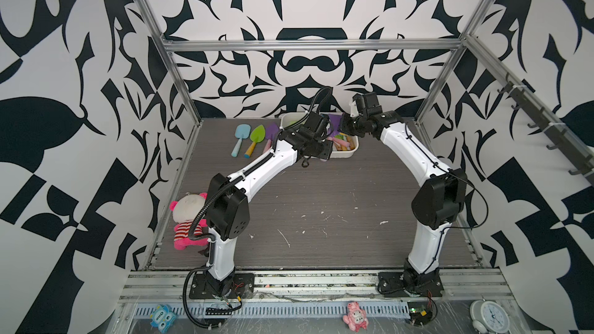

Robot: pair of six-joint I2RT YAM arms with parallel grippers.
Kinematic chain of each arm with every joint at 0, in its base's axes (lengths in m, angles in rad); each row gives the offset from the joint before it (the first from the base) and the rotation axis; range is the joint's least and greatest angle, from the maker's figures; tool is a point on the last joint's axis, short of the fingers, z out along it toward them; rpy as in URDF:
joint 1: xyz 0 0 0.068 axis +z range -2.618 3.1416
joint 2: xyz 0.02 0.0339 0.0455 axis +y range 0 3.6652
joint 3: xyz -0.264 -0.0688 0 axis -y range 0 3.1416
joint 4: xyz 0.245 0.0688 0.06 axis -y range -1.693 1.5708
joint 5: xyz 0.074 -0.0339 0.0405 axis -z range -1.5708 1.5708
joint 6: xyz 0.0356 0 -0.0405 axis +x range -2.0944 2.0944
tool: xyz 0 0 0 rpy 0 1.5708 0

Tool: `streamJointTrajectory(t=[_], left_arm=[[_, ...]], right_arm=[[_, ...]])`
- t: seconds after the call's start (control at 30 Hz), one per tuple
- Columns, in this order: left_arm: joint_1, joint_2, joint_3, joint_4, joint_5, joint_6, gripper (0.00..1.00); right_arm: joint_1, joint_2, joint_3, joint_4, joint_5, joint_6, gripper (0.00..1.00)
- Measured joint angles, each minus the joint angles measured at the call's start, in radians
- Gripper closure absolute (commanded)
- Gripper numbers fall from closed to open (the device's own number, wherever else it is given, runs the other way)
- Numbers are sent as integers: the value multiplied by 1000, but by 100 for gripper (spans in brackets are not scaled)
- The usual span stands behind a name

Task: Take the shovel out of the storage box
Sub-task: Place the shovel at the corner of the board.

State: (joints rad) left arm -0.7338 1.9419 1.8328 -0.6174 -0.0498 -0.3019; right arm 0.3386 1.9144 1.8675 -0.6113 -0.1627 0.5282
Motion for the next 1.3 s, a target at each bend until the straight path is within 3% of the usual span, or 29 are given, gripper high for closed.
streamJointTrajectory(t=[0.33, 0.6, 0.7, 0.97, 1.17, 1.3], left_arm=[[-5, 3, 4, -7, -18, 4, 84], [-5, 4, 4, -8, -29, 5, 94], [-5, 4, 4, -8, -37, 13, 95], [3, 3, -30, -7, -61, 41, 96], [42, -19, -113, -5, -63, 48, 96], [106, -48, -145, -3, -63, 61, 96]], right_arm=[[6, 0, 2, -4, 2, 25, 100], [6, 0, 2, -5, -2, 27, 99], [6, 0, 2, 2, -14, 28, 86], [6, -37, -31, 56, -66, 5, 35], [6, -152, -128, 121, -72, -42, 16], [6, -245, -198, 154, -61, -79, 9]])
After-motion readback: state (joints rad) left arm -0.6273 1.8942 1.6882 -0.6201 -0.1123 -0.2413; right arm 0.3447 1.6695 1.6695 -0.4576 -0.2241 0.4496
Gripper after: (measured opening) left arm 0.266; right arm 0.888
